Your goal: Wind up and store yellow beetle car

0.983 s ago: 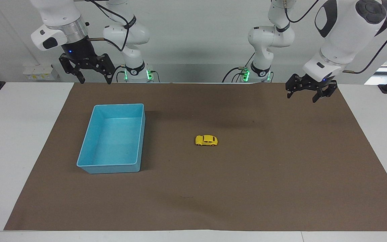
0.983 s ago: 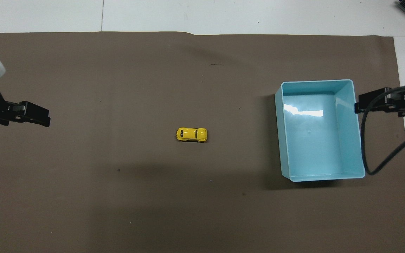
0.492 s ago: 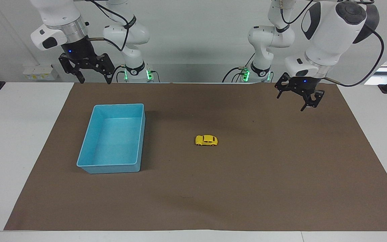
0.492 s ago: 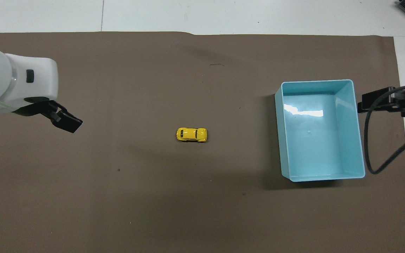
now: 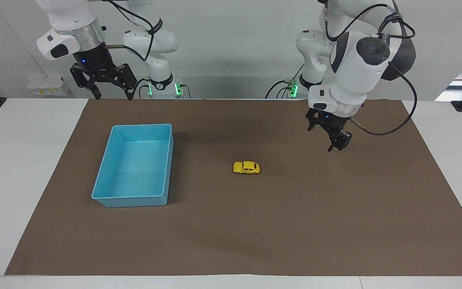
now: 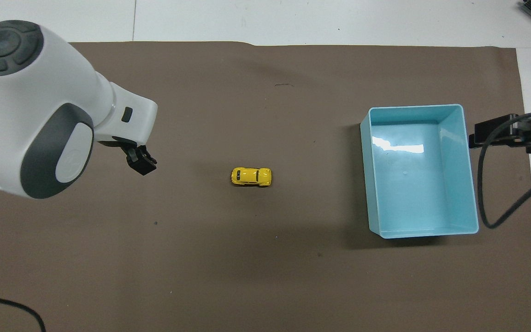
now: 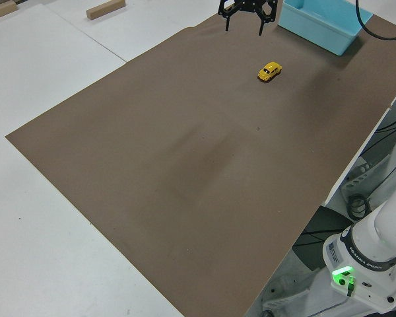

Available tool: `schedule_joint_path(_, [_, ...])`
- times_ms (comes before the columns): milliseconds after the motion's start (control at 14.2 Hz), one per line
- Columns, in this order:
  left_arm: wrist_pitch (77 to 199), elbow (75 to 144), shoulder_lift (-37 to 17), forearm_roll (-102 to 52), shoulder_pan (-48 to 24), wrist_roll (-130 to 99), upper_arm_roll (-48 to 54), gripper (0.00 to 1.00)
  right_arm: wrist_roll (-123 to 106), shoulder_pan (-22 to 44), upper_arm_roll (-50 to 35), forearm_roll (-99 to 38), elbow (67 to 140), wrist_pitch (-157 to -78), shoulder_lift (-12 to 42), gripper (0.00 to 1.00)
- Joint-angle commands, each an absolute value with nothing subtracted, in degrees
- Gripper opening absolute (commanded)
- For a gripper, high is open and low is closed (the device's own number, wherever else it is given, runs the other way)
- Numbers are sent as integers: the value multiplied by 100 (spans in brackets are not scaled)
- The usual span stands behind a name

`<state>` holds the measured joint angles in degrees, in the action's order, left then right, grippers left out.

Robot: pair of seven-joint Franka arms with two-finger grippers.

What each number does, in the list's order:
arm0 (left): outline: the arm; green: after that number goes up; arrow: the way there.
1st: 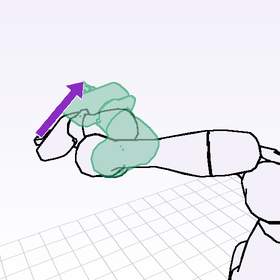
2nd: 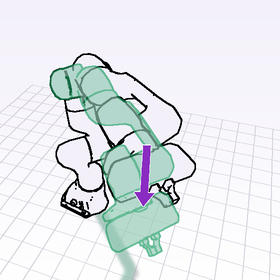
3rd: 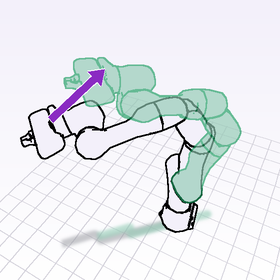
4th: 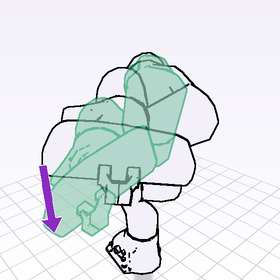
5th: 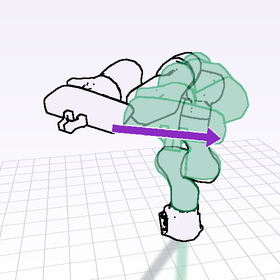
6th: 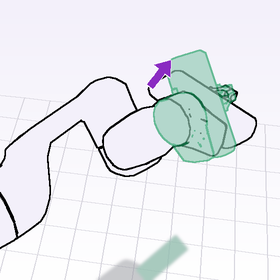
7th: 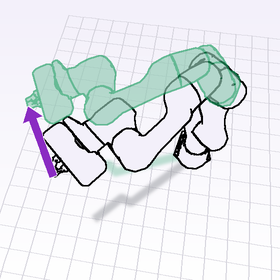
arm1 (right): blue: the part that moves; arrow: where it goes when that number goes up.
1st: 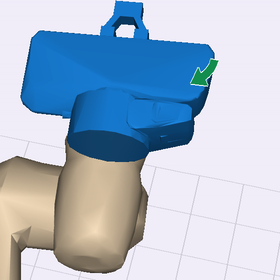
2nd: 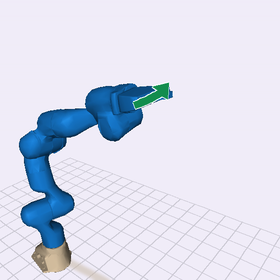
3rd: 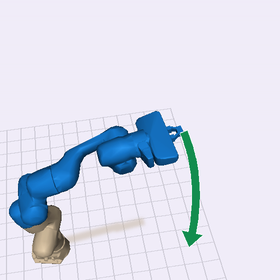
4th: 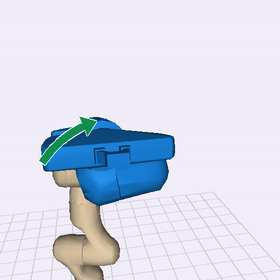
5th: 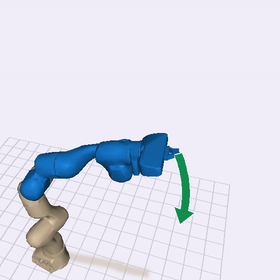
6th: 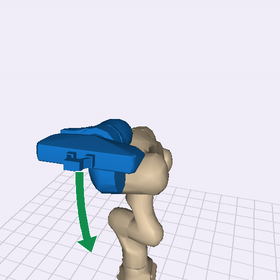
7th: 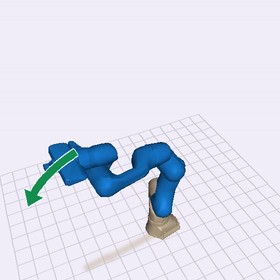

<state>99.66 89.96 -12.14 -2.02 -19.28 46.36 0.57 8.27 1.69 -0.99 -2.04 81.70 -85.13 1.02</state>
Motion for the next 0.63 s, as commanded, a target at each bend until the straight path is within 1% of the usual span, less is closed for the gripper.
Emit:
schedule_joint_path(0, [10509, 9009, -1642, -387, -2266, 5071, -17, 100, 932, 105, -114, -299, 8200, -8437, 26, 100])
schedule_joint_path(140, [11037, 9131, -1871, -395, -2495, 5290, -18, 100, 932, 105, -114, -299, 8200, -8437, 26, 100])
schedule_joint_path(351, [12029, 9587, -1977, -326, -2916, 5326, -35, 100, 932, 114, -114, -308, 8200, -8437, 18, 100])
schedule_joint_path(562, [12427, 9895, -2013, -272, -3146, 5317, -18, 100, 932, 106, -123, -299, 8200, -8437, 18, 100])
